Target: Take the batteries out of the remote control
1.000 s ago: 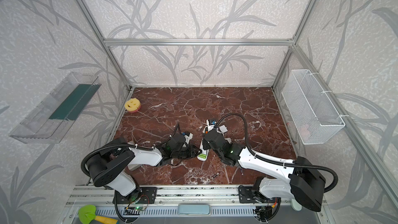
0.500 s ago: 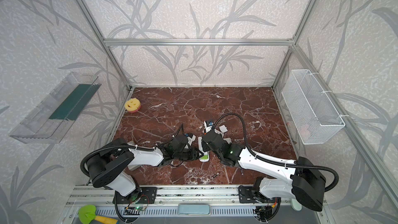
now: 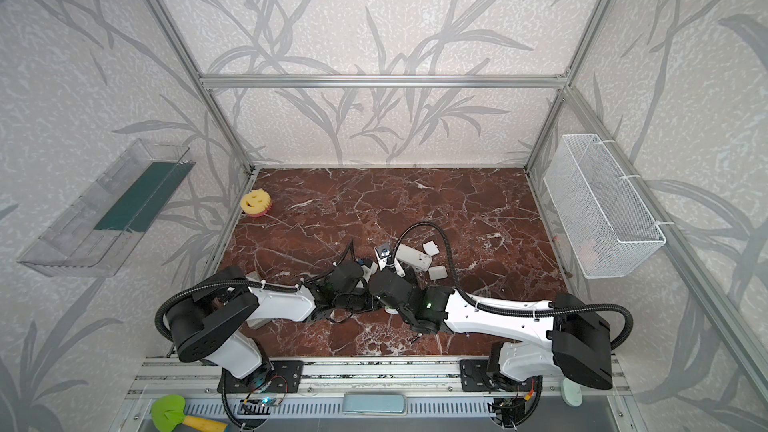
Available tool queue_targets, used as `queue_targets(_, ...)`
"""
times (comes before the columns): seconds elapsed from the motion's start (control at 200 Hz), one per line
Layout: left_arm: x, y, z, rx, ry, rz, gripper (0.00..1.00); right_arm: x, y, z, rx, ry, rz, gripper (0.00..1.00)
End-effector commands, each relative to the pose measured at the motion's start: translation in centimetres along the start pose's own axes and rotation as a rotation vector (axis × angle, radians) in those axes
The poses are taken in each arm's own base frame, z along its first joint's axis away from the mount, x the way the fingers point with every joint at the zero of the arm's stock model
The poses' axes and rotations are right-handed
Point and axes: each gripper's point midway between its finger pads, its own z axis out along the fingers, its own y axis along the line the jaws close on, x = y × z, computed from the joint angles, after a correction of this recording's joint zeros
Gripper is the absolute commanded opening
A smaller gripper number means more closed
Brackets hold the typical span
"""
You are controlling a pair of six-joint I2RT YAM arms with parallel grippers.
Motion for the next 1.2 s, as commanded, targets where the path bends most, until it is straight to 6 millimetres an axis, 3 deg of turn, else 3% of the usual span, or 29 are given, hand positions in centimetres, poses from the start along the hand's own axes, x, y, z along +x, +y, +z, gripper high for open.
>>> queue_targets(0.0, 4.0, 4.4, 0.1, -0.139, 0.123, -0.065, 0.17, 4.5, -1.4, 0.2, 0.091, 0.1, -0.092, 0.0)
queue_targets(0.095, 4.3, 4.2, 0.2, -0.129, 0.13, -0.067, 0.17, 5.3, -1.1, 0.3, 0.109, 0.105, -0.114, 0.0)
queue_targets(0.245, 4.4, 3.7, 0.0, -0.103, 0.12, -0.06, 0.32, 6.7, -1.3, 0.5, 0.139, 0.126, -0.096, 0.0)
queue_targets(0.465, 4.6, 4.0, -0.3, -0.096, 0.111, -0.073, 0.3, 7.5, -2.3, 0.4, 0.161, 0.086, 0.042, 0.0)
queue_targets(0.65, 4.8, 4.3, 0.0, -0.069, 0.101, -0.104, 0.29, 6.6, -2.4, 0.2, 0.144, 0.017, 0.167, 0.0)
queue_targets(0.95, 4.6, 3.8, -0.2, -0.03, 0.081, -0.096, 0.37, 4.0, -4.1, -0.9, 0.12, -0.11, 0.366, 0.0)
queue_targets(1.195, 4.1, 3.2, -0.4, -0.015, 0.073, -0.068, 0.43, 2.8, -4.5, -0.8, 0.115, -0.149, 0.36, 0.0)
